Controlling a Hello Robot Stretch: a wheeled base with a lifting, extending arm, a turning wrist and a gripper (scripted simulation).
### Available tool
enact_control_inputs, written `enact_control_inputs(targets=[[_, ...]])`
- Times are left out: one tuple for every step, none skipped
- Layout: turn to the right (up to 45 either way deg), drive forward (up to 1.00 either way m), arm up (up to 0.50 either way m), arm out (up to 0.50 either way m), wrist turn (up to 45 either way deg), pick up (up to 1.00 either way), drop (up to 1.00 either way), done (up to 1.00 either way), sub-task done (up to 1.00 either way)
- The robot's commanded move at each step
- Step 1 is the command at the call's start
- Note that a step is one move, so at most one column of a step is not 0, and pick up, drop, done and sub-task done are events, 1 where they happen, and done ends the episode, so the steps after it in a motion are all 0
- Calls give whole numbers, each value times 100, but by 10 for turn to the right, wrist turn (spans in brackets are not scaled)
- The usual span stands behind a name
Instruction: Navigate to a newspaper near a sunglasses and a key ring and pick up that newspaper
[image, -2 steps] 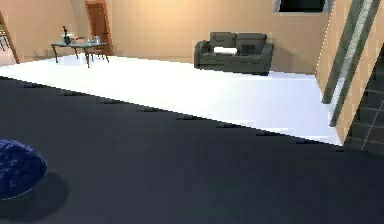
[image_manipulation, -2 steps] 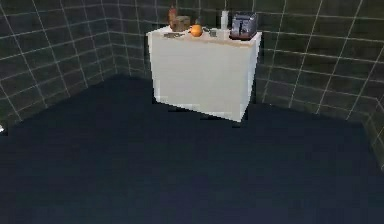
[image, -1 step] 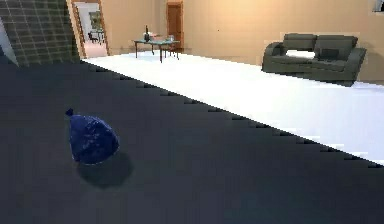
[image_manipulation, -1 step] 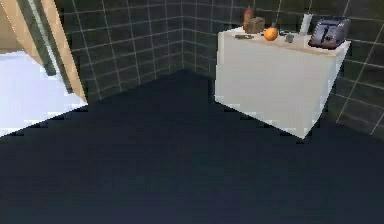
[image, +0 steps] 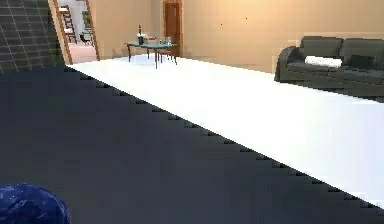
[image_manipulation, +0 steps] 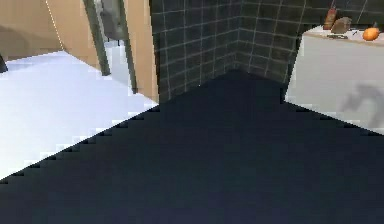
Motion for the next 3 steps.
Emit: enact_control_inputs(targets=[[0, 100, 0, 0, 0, 0, 0, 0, 0], [0, 100, 0, 0, 0, 0, 0, 0, 0], [0, 100, 0, 0, 0, 0, 0, 0, 0]])
